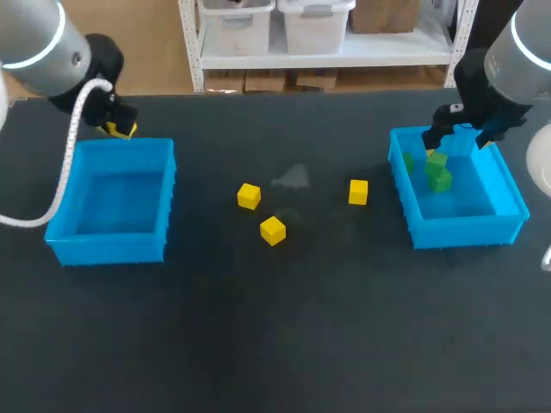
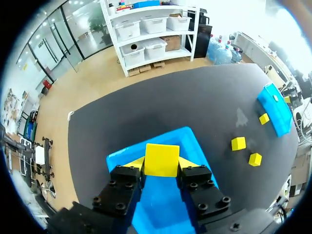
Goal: Put the green cubes in the right bin and the yellow cubes in the left bin.
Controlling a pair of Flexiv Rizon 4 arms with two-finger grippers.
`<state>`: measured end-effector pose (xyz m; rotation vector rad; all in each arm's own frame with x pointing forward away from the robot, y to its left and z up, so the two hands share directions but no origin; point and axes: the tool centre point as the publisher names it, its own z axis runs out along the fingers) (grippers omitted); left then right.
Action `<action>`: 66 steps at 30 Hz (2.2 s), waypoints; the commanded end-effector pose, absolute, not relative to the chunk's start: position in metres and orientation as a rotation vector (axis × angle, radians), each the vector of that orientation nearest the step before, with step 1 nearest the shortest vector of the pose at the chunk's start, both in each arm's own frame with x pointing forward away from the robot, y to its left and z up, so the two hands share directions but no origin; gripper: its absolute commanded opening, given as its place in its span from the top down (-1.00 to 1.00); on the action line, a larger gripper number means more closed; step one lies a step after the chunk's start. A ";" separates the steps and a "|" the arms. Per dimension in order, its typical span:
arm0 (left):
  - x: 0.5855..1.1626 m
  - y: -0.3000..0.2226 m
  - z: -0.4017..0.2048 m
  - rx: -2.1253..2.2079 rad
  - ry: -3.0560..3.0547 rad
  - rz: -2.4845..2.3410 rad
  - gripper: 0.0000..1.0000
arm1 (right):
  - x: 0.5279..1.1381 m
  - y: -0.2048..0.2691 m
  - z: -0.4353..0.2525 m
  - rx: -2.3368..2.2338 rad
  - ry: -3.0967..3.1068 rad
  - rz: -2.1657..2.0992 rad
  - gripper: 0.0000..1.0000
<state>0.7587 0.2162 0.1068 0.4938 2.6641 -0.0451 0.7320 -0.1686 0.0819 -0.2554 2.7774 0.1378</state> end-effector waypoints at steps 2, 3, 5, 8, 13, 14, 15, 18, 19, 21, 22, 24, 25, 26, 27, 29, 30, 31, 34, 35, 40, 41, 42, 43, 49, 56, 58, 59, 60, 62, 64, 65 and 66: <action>0.746 0.222 0.102 0.483 2.616 -0.062 1.00 | 0.730 -0.169 0.082 -0.253 2.773 0.135 -1.00; 0.744 0.223 0.100 0.484 2.618 -0.061 1.00 | 0.730 -0.169 0.082 -0.253 2.773 0.135 -1.00; 0.743 0.222 0.098 0.485 2.623 -0.062 1.00 | 0.730 -0.169 0.082 -0.253 2.773 0.135 -1.00; 0.741 0.222 0.096 0.486 2.634 -0.060 1.00 | 0.730 -0.169 0.082 -0.253 2.773 0.135 -1.00; 0.739 0.226 0.093 0.489 2.648 -0.047 1.00 | 0.730 -0.169 0.082 -0.253 2.773 0.135 -1.00; 0.737 0.227 0.093 0.489 2.654 -0.046 1.00 | 0.730 -0.169 0.082 -0.253 2.773 0.135 -1.00; 0.736 0.227 0.093 0.491 2.658 -0.044 1.00 | 0.730 -0.169 0.082 -0.253 2.773 0.135 -1.00; 0.733 0.230 0.091 0.492 2.669 -0.042 1.00 | 0.730 -0.169 0.082 -0.253 2.773 0.135 -1.00; 0.732 0.230 0.091 0.492 2.674 -0.042 1.00 | 0.730 -0.169 0.082 -0.253 2.773 0.135 -1.00; 0.729 0.231 0.090 0.495 2.681 -0.042 1.00 | 0.730 -0.169 0.082 -0.253 2.773 0.135 -1.00; 0.728 0.231 0.089 0.496 2.683 -0.043 1.00 | 0.730 -0.169 0.082 -0.253 2.773 0.135 -1.00; 0.726 0.231 0.088 0.493 2.694 -0.042 1.00 | 0.730 -0.169 0.082 -0.253 2.773 0.135 -1.00; 0.725 0.232 0.087 0.495 2.704 -0.040 1.00 | 0.730 -0.169 0.082 -0.253 2.773 0.135 -1.00; 0.724 0.232 0.086 0.495 2.705 -0.038 1.00 | 0.730 -0.169 0.082 -0.253 2.773 0.135 -1.00; 0.724 0.232 0.086 0.495 2.707 -0.035 1.00 | 0.730 -0.169 0.082 -0.253 2.773 0.135 -1.00; 0.723 0.232 0.085 0.502 2.702 -0.024 -0.72 | 0.730 -0.169 0.082 -0.253 2.773 0.135 -1.00; 0.723 0.232 0.085 0.502 2.702 -0.025 -1.00 | 0.730 -0.169 0.082 -0.253 2.773 0.135 -1.00; 0.723 0.232 0.085 0.501 2.702 -0.026 -1.00 | 0.730 -0.169 0.082 -0.253 2.773 0.135 -1.00; 0.726 0.229 0.089 0.501 2.690 -0.030 -1.00 | 0.730 -0.169 0.082 -0.253 2.773 0.135 -1.00; 0.727 0.228 0.092 0.497 2.684 -0.037 -1.00 | 0.730 -0.169 0.082 -0.253 2.773 0.135 -1.00; 0.738 0.213 0.109 0.472 2.624 -0.139 -1.00 | 0.730 -0.169 0.082 -0.253 2.773 0.135 -1.00; 0.740 0.209 0.112 0.481 2.610 -0.147 -1.00 | 0.730 -0.169 0.082 -0.253 2.773 0.135 -1.00; 0.742 0.205 0.115 0.489 2.603 -0.155 -1.00 | 0.730 -0.169 0.082 -0.253 2.773 0.135 -1.00; 0.743 0.200 0.117 0.492 2.600 -0.160 -1.00 | 0.730 -0.169 0.082 -0.253 2.773 0.135 -1.00; 0.747 0.169 0.126 0.583 2.557 -0.218 -1.00 | 0.730 -0.169 0.082 -0.253 2.773 0.135 -1.00; 0.743 0.122 0.131 0.703 2.521 -0.305 -1.00 | 0.730 -0.169 0.082 -0.253 2.773 0.135 -1.00; 0.741 0.110 0.132 0.741 2.517 -0.313 -1.00 | 0.730 -0.169 0.082 -0.253 2.773 0.135 -1.00; 0.741 0.106 0.132 0.756 2.515 -0.320 -1.00 | 0.730 -0.169 0.082 -0.253 2.773 0.135 -1.00; 0.740 0.101 0.133 0.766 2.519 -0.325 -1.00 | 0.730 -0.169 0.082 -0.253 2.773 0.135 -1.00; 0.739 0.094 0.132 0.796 2.523 -0.328 -1.00 | 0.730 -0.169 0.082 -0.253 2.773 0.135 -1.00; 0.737 0.088 0.131 0.821 2.526 -0.326 -1.00 | 0.730 -0.169 0.082 -0.253 2.773 0.135 -1.00; 0.735 0.086 0.130 0.836 2.527 -0.327 -1.00 | 0.730 -0.169 0.082 -0.253 2.773 0.135 -1.00; 0.734 0.084 0.128 0.841 2.527 -0.327 -1.00 | 0.730 -0.169 0.082 -0.253 2.773 0.135 -1.00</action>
